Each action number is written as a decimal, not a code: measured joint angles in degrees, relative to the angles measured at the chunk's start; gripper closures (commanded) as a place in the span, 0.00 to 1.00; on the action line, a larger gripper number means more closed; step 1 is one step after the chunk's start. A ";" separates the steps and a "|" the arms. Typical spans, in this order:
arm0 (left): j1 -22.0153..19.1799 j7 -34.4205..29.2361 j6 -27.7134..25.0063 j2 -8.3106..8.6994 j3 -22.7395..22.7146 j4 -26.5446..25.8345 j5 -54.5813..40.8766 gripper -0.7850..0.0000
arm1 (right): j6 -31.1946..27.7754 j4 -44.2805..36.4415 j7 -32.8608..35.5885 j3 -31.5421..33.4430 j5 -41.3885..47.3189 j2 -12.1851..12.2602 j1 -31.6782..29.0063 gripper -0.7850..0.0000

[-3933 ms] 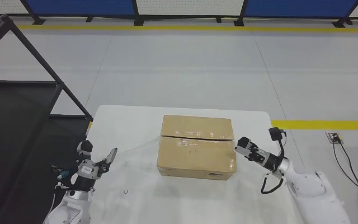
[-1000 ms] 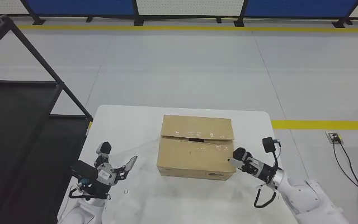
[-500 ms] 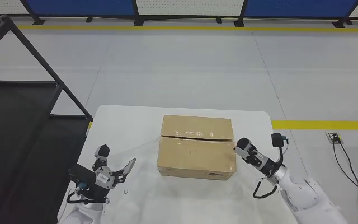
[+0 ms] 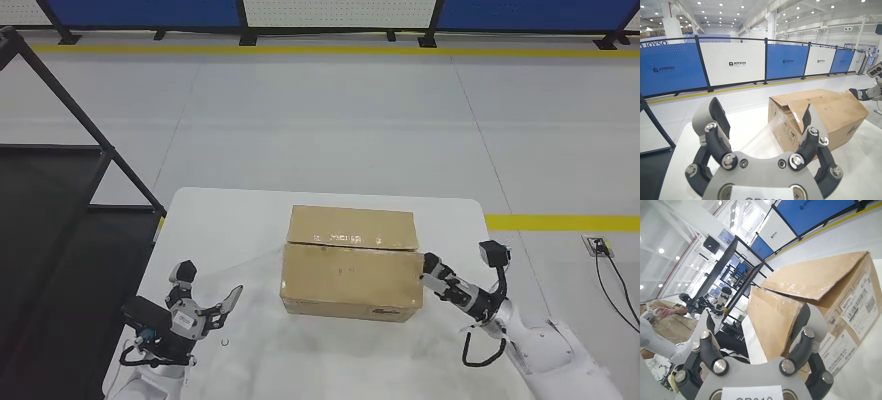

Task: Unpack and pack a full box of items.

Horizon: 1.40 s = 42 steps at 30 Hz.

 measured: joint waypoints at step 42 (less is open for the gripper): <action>-0.91 2.51 6.64 -0.55 2.95 -1.33 -1.46 0.00 | 7.87 -0.29 -2.87 -0.92 -10.48 1.77 0.66 0.00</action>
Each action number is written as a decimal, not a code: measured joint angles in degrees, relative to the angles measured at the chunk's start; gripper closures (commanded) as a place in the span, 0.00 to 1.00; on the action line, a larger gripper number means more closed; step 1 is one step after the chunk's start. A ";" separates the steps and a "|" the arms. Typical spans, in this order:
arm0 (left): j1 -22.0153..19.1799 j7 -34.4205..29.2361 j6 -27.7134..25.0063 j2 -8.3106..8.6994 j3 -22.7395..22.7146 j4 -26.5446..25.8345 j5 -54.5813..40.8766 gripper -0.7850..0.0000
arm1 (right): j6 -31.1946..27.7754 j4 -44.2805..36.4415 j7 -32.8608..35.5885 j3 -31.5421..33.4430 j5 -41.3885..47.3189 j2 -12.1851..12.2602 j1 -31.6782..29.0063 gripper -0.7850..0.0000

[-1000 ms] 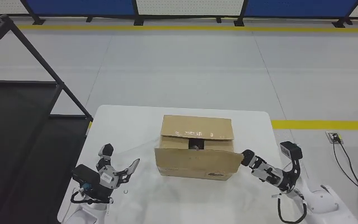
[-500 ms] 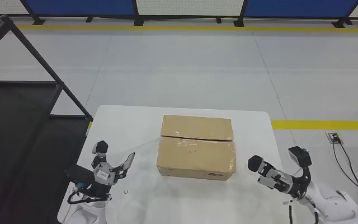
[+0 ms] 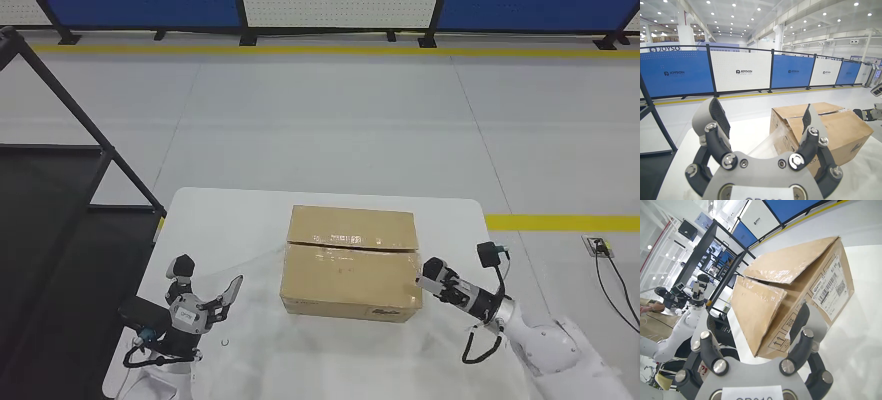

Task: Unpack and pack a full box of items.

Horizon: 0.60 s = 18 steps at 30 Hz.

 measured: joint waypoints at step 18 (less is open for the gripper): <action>-1.54 -1.11 0.31 -0.12 1.21 0.46 0.68 0.00 | -15.73 0.28 17.79 2.44 23.24 1.64 -1.37 0.00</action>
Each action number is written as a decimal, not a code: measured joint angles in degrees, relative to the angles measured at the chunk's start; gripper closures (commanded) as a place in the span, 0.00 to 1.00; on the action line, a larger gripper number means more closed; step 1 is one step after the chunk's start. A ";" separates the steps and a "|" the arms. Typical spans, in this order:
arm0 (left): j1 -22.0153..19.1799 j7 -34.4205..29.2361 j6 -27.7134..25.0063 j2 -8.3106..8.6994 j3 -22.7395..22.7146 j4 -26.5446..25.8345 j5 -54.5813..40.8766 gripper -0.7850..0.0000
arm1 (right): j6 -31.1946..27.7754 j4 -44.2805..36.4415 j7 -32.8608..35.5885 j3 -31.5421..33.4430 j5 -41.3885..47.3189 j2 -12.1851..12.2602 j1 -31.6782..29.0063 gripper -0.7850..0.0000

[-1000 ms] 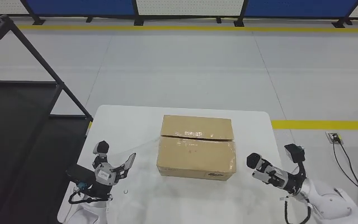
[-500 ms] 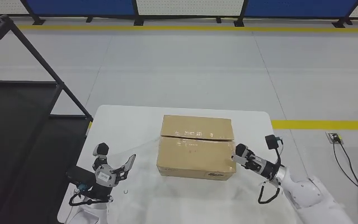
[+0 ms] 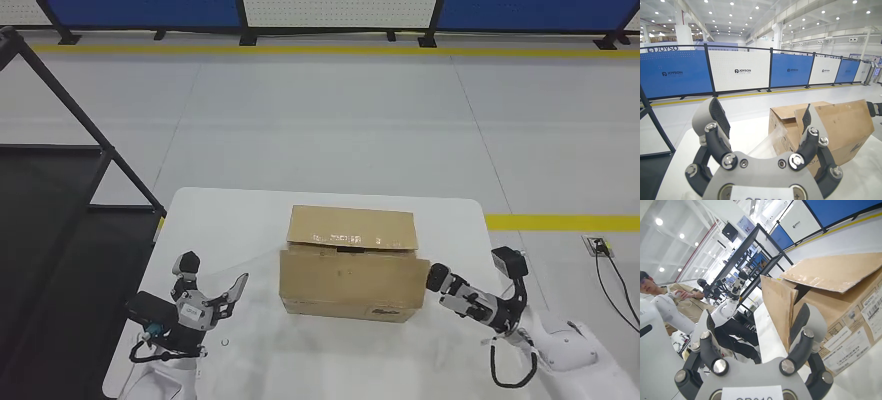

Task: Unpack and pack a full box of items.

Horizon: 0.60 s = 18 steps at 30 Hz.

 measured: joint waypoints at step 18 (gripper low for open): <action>-2.73 -0.87 3.03 -0.44 1.39 1.26 -1.30 0.00 | 0.07 -10.45 1.92 1.53 1.38 5.93 -5.61 0.00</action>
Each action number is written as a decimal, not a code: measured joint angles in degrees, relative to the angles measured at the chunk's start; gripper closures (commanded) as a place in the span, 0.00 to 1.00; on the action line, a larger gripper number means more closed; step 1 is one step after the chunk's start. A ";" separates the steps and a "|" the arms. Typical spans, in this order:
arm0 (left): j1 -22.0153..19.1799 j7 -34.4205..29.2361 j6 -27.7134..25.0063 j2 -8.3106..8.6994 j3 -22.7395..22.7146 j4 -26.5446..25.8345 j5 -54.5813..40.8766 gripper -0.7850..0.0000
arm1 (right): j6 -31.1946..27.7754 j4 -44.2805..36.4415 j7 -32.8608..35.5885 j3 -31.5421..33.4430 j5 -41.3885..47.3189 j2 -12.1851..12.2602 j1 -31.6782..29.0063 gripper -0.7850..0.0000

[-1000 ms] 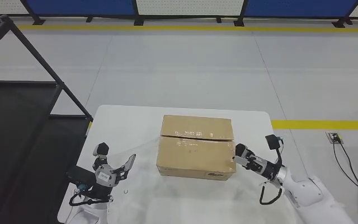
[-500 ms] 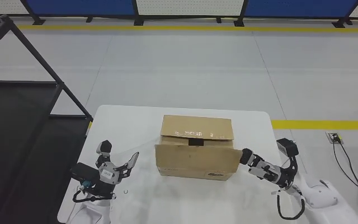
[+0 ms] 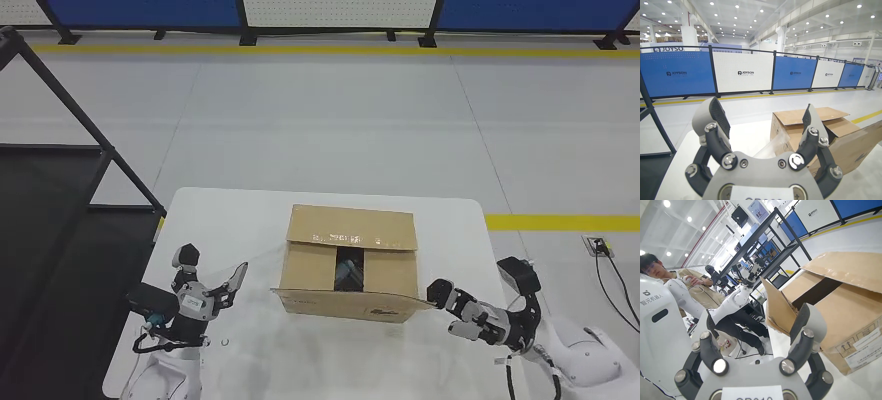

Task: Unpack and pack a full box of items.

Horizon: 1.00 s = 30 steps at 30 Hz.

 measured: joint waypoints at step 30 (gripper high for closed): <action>1.47 -5.56 -20.10 2.06 2.29 1.01 12.82 0.00 | 0.00 -3.72 -0.01 -8.03 -7.89 8.60 -0.06 0.00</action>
